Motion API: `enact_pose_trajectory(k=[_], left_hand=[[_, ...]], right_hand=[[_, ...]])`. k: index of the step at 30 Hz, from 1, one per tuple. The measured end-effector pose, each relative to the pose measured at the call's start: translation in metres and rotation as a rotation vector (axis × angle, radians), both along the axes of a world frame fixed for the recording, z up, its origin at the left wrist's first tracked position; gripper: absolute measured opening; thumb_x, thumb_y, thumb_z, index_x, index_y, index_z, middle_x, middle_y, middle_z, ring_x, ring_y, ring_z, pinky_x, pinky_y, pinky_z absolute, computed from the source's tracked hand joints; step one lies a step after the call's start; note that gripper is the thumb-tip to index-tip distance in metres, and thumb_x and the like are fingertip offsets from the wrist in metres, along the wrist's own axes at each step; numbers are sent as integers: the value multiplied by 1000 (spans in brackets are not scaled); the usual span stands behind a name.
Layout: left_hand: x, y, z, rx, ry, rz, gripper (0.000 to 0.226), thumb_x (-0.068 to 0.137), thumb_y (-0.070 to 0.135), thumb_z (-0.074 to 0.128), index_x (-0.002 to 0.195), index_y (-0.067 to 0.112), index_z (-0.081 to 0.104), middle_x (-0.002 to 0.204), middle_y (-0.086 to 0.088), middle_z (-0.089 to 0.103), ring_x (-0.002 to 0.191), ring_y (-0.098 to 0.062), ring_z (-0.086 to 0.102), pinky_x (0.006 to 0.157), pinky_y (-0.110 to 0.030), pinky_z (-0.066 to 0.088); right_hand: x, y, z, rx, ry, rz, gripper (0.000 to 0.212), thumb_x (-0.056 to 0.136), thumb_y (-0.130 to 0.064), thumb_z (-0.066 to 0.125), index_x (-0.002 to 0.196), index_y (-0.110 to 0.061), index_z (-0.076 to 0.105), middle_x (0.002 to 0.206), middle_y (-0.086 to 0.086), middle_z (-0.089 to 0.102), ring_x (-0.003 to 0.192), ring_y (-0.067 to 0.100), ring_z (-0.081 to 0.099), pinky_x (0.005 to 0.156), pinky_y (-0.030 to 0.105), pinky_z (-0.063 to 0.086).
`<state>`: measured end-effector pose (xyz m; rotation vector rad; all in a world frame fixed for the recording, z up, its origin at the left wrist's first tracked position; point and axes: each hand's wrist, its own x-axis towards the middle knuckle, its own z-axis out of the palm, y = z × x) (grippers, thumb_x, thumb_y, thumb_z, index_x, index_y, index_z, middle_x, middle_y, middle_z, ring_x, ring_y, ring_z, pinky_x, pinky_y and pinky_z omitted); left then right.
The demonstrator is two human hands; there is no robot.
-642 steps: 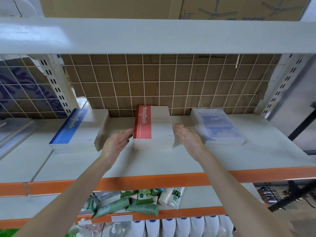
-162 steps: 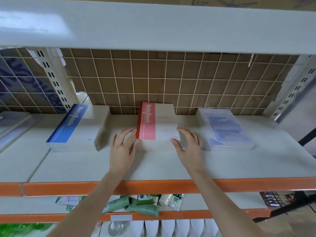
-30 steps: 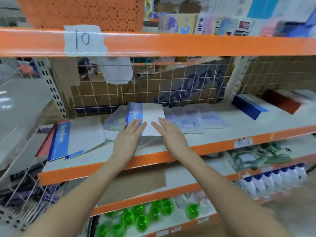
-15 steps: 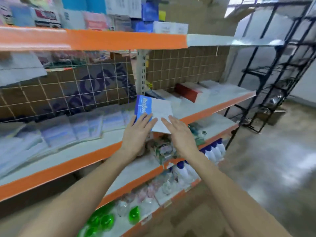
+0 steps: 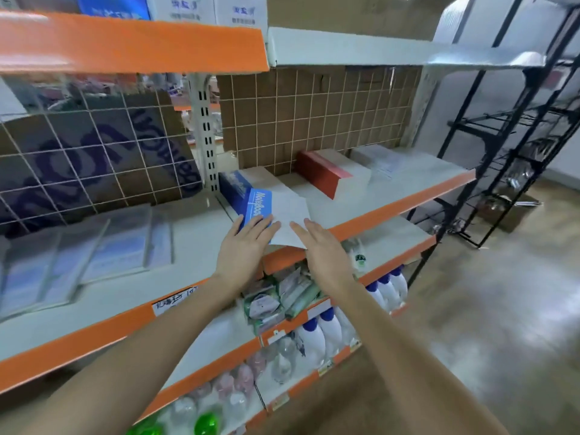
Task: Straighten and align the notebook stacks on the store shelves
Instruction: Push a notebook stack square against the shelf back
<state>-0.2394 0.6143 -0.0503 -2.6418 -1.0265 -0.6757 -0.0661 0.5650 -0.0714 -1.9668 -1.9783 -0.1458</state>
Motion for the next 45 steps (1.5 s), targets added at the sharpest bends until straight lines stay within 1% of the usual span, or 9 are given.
enact_pose_trajectory(k=[4, 9, 15, 20, 23, 28, 35, 39, 45], left_hand=[[28, 48, -8, 11, -31, 87, 52, 70, -5, 34, 108, 1, 69, 110, -16, 68, 97, -33, 67, 82, -59, 48], [53, 84, -22, -29, -67, 207, 56, 56, -20, 62, 106, 4, 71, 109, -12, 69, 99, -32, 67, 83, -59, 48], [54, 97, -33, -156, -80, 314, 49, 61, -6, 82, 108, 2, 69, 113, -16, 67, 102, -35, 65, 86, -59, 48], [47, 101, -41, -301, -93, 479, 51, 92, 30, 38, 135, 5, 49, 140, -20, 44, 129, -35, 44, 111, -49, 26], [53, 102, -41, -332, -91, 562, 73, 89, 51, 12, 142, 9, 38, 149, -17, 33, 136, -30, 34, 115, -41, 16], [63, 102, -38, -345, -190, 647, 105, 79, 73, -13, 141, 8, 41, 144, -15, 41, 134, -27, 37, 114, -42, 19], [67, 102, -38, -333, -279, 676, 90, 83, 72, 14, 133, 6, 50, 136, -12, 51, 128, -26, 45, 112, -43, 23], [65, 108, -44, -338, -328, 679, 54, 94, 42, 49, 137, 8, 47, 141, -10, 47, 132, -23, 41, 113, -38, 16], [60, 112, -47, -347, -357, 662, 47, 97, 31, 48, 139, 11, 44, 144, -7, 44, 135, -20, 36, 114, -39, 14]], right_hand=[[31, 62, 2, -42, -52, 76, 70, 94, 5, 36, 151, -26, 13, 159, 8, 11, 145, 18, 13, 117, 31, 7], [62, 119, 0, -52, -57, 114, 65, 93, 2, 37, 150, -26, 23, 157, 10, 14, 142, 23, 17, 117, 33, 12], [79, 164, -13, -117, -56, 209, 60, 96, -8, 43, 150, -25, 23, 152, 9, 25, 138, 23, 22, 114, 34, 7], [91, 195, -17, -175, -26, 332, 59, 97, -27, 48, 150, -27, 21, 154, 4, 25, 140, 19, 19, 110, 30, 3], [96, 207, -18, -229, 22, 392, 63, 95, -44, 48, 150, -29, 22, 156, 4, 22, 142, 18, 19, 111, 30, 2], [104, 213, -21, -290, 240, 442, 74, 85, -58, 56, 148, -30, 28, 157, 0, 22, 143, 17, 17, 112, 30, 4], [109, 218, -20, -192, 413, 415, 66, 82, -46, 67, 139, -20, 45, 143, -3, 46, 133, 16, 38, 109, 33, 26], [108, 220, -21, -187, 475, 409, 62, 82, -41, 69, 137, -19, 49, 141, -3, 49, 131, 17, 39, 106, 28, 25], [106, 224, -22, -184, 460, 401, 60, 82, -41, 69, 135, -19, 51, 140, -4, 50, 130, 16, 40, 104, 25, 25]])
